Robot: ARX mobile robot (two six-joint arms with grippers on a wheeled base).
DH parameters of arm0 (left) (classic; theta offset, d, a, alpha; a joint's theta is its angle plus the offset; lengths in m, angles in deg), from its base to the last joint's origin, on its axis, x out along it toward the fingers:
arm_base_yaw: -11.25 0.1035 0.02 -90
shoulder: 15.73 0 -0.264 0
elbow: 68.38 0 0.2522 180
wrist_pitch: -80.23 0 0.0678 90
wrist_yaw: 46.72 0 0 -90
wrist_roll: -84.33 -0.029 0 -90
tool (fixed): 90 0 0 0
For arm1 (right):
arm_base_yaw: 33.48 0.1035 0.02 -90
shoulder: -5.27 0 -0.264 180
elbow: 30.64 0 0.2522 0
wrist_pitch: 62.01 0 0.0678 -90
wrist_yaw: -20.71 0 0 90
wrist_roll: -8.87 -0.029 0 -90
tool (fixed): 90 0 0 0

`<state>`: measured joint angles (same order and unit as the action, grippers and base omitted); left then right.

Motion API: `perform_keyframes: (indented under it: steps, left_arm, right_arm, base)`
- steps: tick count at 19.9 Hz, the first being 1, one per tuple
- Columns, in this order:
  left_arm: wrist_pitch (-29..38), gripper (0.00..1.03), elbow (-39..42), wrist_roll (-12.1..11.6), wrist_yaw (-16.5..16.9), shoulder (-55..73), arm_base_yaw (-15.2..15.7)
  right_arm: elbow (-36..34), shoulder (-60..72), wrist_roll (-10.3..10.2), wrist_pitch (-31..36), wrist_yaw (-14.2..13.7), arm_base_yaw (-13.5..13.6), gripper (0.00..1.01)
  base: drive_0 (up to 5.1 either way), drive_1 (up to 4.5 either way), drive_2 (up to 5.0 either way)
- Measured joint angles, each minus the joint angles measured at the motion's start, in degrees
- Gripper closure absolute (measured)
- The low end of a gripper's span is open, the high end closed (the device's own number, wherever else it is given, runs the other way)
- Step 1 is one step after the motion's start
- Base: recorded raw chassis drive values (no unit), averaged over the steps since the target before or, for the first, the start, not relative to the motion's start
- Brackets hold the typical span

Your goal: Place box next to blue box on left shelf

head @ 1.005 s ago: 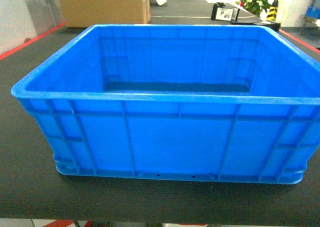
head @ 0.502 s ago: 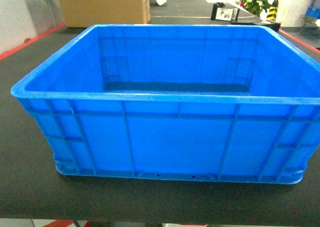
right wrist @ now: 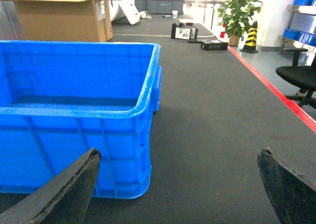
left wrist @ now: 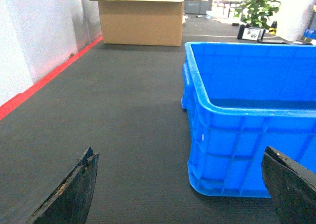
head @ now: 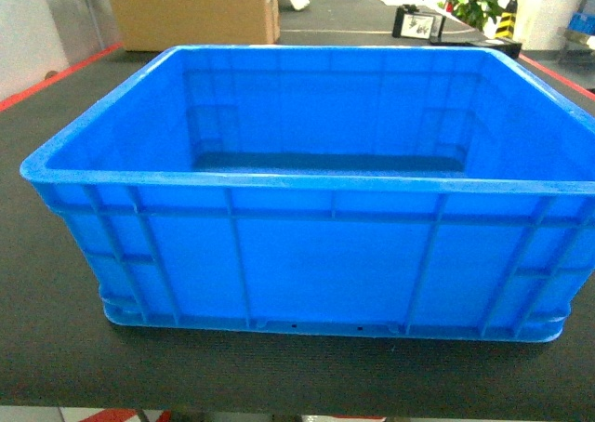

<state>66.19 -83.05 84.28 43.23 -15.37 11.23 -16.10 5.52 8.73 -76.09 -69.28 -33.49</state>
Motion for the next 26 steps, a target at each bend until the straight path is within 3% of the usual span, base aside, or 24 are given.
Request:
perform_keyframes:
  steps: [26]
  left_arm:
    - [0.0,0.05,0.0,0.02,0.02,0.0,0.0]
  right_arm:
    - [0.0,0.0,0.0,0.0,0.0,0.0,0.03]
  base:
    - [0.0,0.0,0.0]
